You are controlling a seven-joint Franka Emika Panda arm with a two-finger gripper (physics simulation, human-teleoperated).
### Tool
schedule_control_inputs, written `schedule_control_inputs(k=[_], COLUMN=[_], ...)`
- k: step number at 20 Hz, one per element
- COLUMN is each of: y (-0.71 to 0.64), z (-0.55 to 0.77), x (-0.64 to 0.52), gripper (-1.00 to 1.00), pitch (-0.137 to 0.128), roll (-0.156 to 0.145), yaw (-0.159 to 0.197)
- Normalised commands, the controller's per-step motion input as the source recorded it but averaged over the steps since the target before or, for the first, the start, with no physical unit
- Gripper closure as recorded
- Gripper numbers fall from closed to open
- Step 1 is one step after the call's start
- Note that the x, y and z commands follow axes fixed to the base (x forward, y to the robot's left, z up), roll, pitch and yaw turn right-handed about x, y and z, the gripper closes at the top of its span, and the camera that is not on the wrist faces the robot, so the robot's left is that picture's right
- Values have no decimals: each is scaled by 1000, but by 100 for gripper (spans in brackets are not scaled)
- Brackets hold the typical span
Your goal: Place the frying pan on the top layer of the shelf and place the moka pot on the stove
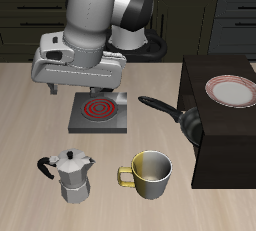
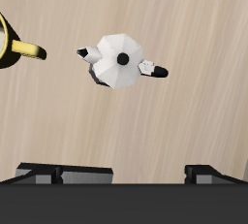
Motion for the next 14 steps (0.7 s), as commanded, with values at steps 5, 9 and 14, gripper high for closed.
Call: schedule_control_inputs(k=[5,9,14], y=[43,-4,-5], z=[-149,-164,3], x=[231,256,134], gripper=[-100,-100,-100], pitch=[-4,-7,-3], roll=[0,-19,-25], yaw=[26,-47,-8])
